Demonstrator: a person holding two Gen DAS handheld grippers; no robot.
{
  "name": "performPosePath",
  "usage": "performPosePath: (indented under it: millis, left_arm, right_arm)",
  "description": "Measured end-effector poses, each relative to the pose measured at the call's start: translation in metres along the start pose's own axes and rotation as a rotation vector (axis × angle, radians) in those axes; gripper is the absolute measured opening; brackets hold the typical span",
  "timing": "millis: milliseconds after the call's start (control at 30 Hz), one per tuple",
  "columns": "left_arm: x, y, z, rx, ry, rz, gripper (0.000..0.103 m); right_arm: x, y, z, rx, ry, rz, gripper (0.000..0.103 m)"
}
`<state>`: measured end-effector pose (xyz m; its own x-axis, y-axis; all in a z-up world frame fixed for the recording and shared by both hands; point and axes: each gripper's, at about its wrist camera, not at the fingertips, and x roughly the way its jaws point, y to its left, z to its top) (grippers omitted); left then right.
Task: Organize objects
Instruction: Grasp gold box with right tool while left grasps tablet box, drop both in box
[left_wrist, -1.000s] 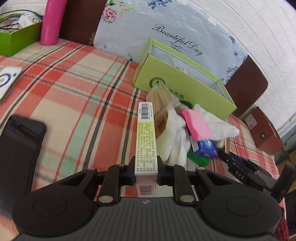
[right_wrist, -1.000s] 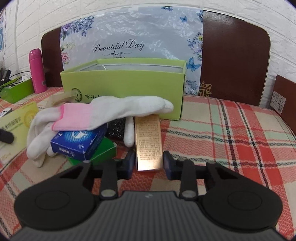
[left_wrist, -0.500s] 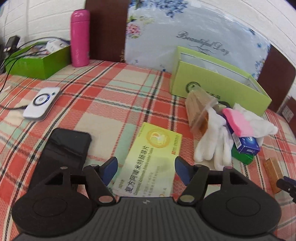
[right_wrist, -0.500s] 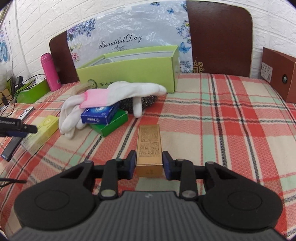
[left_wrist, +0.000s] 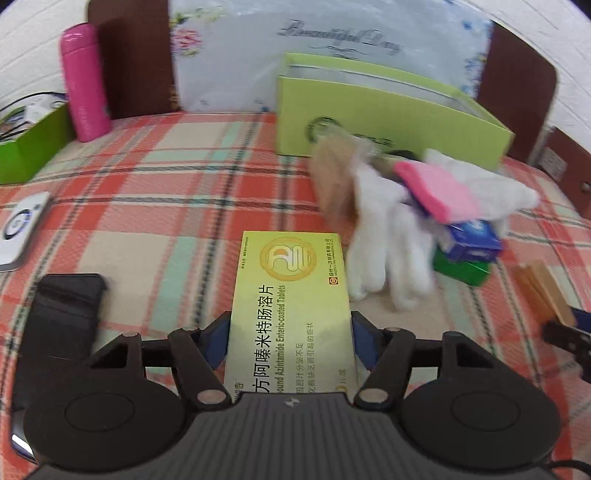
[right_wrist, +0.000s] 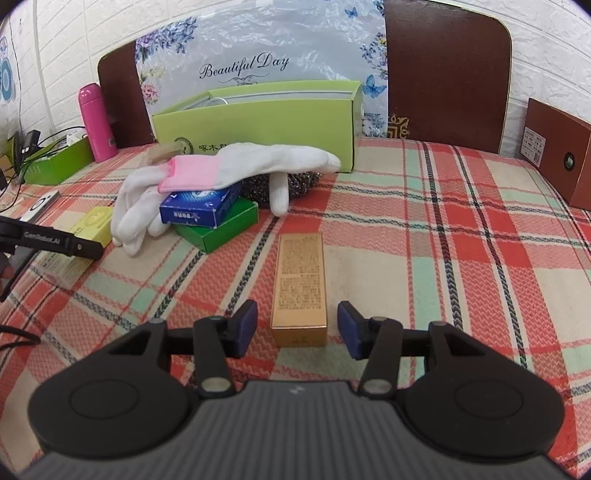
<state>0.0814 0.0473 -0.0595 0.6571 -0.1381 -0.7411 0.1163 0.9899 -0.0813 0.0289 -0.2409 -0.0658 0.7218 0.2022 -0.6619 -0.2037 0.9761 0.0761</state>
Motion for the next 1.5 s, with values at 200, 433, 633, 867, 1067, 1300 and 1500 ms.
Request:
performPosePath:
  millis: [200, 433, 633, 867, 1067, 1300, 1500]
  left_arm:
    - [-0.001, -0.023, -0.007, 0.085, -0.020, 0.078, 0.079]
    - [0.002, -0.016, 0.000, 0.036, 0.008, 0.074, 0.079]
    - [0.006, -0.020, 0.001, 0.032, -0.006, 0.076, 0.074]
    - [-0.005, -0.021, -0.007, 0.047, -0.010, 0.055, 0.068]
    - [-0.031, -0.013, -0.007, 0.027, -0.040, 0.003, 0.068]
    - [-0.072, -0.016, 0.027, 0.053, -0.199, -0.032, 0.068]
    - [-0.085, -0.031, 0.075, 0.077, -0.324, -0.094, 0.068]
  right_arm:
    - [0.003, 0.002, 0.002, -0.010, -0.010, -0.015, 0.047]
    - [0.009, 0.004, 0.010, -0.019, -0.019, -0.020, 0.047]
    - [0.016, 0.006, 0.009, -0.025, -0.017, -0.035, 0.043]
    - [0.014, 0.004, 0.004, -0.009, -0.018, -0.014, 0.030]
    - [0.003, 0.004, 0.009, 0.057, -0.020, 0.122, 0.030]
    - [-0.019, 0.014, 0.039, 0.036, -0.150, 0.185, 0.030]
    - [-0.019, 0.011, 0.077, -0.002, -0.241, 0.154, 0.030]
